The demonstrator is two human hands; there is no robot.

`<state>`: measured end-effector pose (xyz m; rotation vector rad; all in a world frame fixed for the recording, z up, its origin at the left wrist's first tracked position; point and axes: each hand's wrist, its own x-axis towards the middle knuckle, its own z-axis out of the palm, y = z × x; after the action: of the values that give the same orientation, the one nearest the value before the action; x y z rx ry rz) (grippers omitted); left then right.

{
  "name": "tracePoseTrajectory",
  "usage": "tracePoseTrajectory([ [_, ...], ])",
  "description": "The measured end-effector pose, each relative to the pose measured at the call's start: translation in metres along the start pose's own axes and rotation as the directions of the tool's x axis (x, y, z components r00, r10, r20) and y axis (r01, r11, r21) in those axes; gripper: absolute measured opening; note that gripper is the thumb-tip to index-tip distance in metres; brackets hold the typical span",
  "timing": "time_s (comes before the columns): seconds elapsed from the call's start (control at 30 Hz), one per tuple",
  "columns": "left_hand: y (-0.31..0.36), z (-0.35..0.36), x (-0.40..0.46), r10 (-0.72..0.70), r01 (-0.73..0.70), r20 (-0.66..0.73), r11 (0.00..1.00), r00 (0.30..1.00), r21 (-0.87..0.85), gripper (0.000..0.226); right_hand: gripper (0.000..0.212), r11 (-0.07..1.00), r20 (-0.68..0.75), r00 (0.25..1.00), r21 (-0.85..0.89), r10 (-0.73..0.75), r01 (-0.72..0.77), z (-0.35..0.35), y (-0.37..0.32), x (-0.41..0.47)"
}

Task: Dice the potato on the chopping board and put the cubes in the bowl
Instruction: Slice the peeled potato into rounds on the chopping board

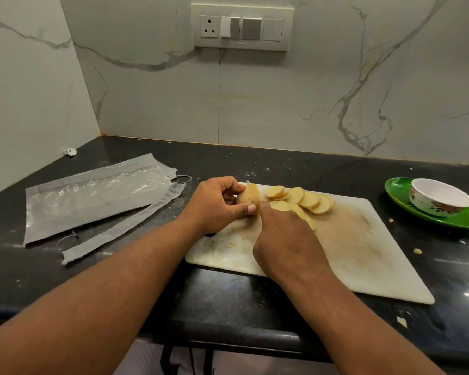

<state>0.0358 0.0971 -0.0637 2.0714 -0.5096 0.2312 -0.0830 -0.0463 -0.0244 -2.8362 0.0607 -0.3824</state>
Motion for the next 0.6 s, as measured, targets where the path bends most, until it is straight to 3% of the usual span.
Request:
tracePoseTrajectory([
  [0.33, 0.005, 0.003, -0.004, -0.011, 0.011, -0.004, 0.999, 1.000, 0.050, 0.039, 0.054, 1.000, 0.178, 0.984, 0.027, -0.008, 0.004, -0.022, 0.004, -0.029],
  [0.6, 0.006, 0.001, -0.006, -0.014, 0.014, -0.001, 1.000, 1.000, 0.010, 0.039, 0.053, 0.999, 0.154, 0.988, 0.042, -0.005, -0.001, -0.043, 0.022, -0.062],
])
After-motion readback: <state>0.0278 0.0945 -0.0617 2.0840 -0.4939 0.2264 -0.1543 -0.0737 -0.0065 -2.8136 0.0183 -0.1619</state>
